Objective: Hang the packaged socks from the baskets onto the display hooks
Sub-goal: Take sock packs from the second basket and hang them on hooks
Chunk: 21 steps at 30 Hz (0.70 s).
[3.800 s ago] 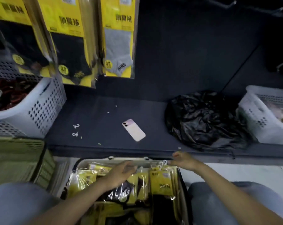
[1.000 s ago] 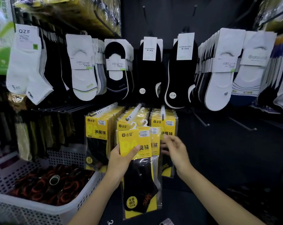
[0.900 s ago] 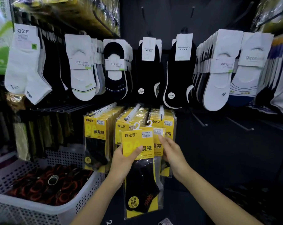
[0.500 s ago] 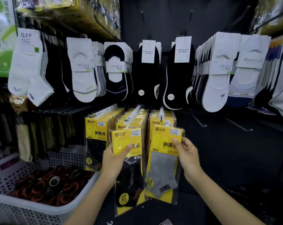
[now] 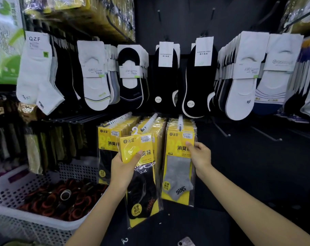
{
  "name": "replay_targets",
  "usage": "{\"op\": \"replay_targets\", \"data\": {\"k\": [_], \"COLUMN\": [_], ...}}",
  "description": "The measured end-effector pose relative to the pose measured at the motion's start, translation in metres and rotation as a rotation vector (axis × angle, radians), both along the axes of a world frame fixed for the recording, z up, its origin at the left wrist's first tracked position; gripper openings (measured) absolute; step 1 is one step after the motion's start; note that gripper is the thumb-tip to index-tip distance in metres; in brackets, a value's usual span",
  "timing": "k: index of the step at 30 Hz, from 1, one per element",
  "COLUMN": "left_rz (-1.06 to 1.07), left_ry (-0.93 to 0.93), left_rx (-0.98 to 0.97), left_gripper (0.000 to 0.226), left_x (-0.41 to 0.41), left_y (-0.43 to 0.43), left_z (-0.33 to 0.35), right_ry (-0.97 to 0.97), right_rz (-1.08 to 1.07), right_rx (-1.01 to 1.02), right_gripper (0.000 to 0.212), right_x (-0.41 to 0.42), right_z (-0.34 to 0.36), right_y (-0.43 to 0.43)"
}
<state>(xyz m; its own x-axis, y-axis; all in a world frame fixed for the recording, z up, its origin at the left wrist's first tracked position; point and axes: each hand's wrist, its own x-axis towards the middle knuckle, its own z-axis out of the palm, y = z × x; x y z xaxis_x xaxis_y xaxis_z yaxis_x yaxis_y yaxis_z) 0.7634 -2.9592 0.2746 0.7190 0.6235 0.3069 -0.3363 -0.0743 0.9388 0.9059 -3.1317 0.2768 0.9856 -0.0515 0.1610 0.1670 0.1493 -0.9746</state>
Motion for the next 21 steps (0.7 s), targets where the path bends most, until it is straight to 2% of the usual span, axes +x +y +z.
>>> {"op": "replay_targets", "data": {"k": [3,9,13,18,21], "left_rz": [-0.02,-0.069,-0.133,-0.257,-0.307], "left_ry": [0.009,0.036,0.095,0.111,0.079], "left_rx": [0.013,0.031,0.059,0.094,0.089], "left_gripper": [0.014,0.015,0.017,0.018,0.018], "left_x": [0.001,0.004,0.013,0.028,0.033], "left_y": [-0.002,-0.009,-0.021,-0.047,-0.061], "left_z": [-0.001,-0.011,-0.016,-0.019,-0.021], "right_ry": [0.042,0.127,0.066,0.015,-0.019], "right_rz": [-0.115,-0.241,-0.022,0.371,0.398], "right_rx": [-0.07,-0.178,-0.093,-0.077,-0.018], "right_gripper": [0.022,0.023,0.016,0.022,0.016], "right_x": [0.012,0.006,-0.021,-0.062,-0.071], "right_z": [-0.009,-0.04,-0.04,-0.022,-0.023], "right_y": [-0.003,-0.026,-0.029,-0.023,-0.022]}}
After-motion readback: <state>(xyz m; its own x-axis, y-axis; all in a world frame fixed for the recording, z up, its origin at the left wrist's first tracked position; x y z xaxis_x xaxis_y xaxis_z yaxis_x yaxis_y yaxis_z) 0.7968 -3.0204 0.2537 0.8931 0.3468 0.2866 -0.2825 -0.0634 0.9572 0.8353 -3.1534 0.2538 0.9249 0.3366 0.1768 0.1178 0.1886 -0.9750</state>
